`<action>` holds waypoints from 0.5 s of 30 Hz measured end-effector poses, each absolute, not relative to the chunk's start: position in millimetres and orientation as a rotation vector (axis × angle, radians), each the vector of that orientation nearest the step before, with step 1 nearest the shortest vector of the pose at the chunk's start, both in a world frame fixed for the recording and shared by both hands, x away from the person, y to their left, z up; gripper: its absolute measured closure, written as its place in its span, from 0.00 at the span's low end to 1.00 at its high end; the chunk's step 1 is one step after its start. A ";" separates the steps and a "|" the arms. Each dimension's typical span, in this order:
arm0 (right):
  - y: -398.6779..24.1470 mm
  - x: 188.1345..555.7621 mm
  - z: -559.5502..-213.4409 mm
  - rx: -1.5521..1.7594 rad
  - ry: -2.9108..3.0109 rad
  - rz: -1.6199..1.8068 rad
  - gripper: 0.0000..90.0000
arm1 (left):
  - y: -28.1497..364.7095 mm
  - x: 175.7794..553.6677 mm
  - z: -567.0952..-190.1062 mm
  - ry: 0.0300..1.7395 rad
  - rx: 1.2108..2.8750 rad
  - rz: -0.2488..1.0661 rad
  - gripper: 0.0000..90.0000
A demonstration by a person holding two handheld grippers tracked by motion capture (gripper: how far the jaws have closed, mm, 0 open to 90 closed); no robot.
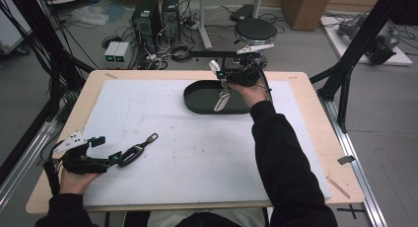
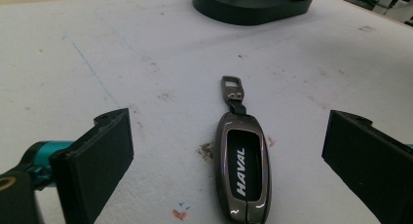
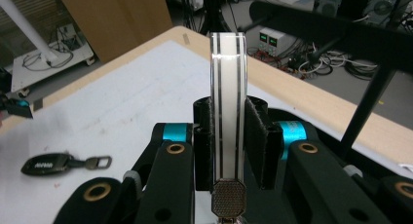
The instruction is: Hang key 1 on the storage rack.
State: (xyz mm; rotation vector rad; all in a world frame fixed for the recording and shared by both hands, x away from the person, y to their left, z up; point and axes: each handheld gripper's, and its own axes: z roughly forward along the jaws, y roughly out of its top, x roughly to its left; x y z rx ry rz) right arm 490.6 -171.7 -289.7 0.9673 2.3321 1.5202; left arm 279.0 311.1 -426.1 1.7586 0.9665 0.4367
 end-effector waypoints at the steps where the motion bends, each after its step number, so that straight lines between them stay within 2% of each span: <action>1: -170.6 492.6 -287.6 0.973 2.331 1.529 0.84 | 311.3 279.4 -426.4 0.967 1.758 0.436 0.06; 15: -159.6 519.4 -267.5 1.036 2.231 1.508 0.84 | 310.5 284.6 -426.1 0.959 1.742 0.431 0.06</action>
